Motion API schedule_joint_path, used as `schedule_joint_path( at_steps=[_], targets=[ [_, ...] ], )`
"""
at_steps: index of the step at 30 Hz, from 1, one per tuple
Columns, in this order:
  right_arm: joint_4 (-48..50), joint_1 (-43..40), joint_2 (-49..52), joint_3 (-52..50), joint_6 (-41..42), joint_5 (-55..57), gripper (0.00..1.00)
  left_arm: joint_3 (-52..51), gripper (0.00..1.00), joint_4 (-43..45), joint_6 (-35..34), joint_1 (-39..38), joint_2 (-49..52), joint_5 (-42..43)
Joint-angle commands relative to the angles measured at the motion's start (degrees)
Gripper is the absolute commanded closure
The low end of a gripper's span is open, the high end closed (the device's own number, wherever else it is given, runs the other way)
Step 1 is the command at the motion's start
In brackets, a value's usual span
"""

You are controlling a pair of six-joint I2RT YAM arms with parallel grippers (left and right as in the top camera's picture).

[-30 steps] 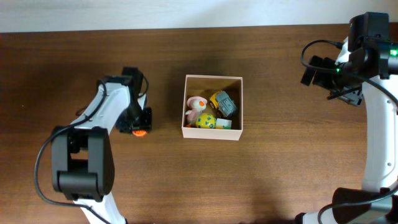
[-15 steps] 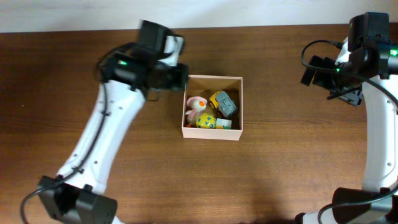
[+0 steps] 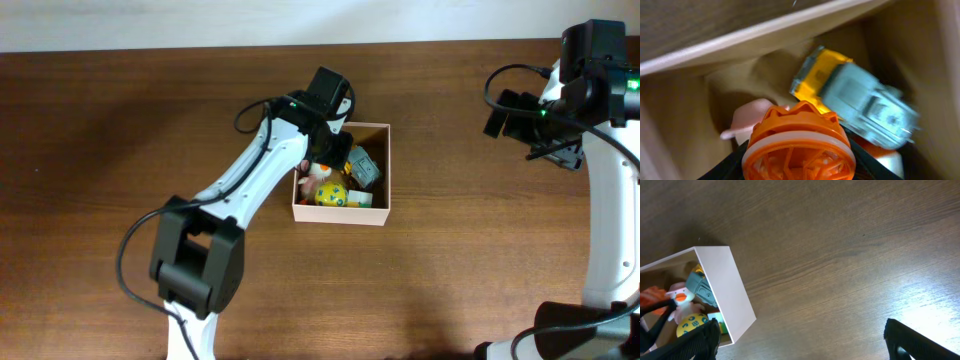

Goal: Pack container

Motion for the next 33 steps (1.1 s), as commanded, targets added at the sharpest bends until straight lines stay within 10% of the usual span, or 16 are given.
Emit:
schedule_joint_path(
  at_steps=[1, 7, 21, 33],
  targets=[
    [-0.15, -0.26, -0.26, 0.70, 0.59, -0.48, 0.01, -0.09, 0.38, 0.46, 1.14, 0.09, 0.24, -0.59],
    [-0.15, -0.26, -0.26, 0.70, 0.59, -0.48, 0.01, 10.38, 0.01, -8.76, 1.77, 0.48, -0.76, -0.76],
    [-0.15, -0.26, -0.26, 0.70, 0.59, -0.48, 0.01, 52.06, 0.01, -46.40, -3.89, 5.70, -4.74, -14.56],
    [-0.15, -0.26, -0.26, 0.70, 0.59, -0.48, 0.01, 49.40, 0.01, -46.40, -5.18, 10.95, -20.65, -21.55]
  ],
)
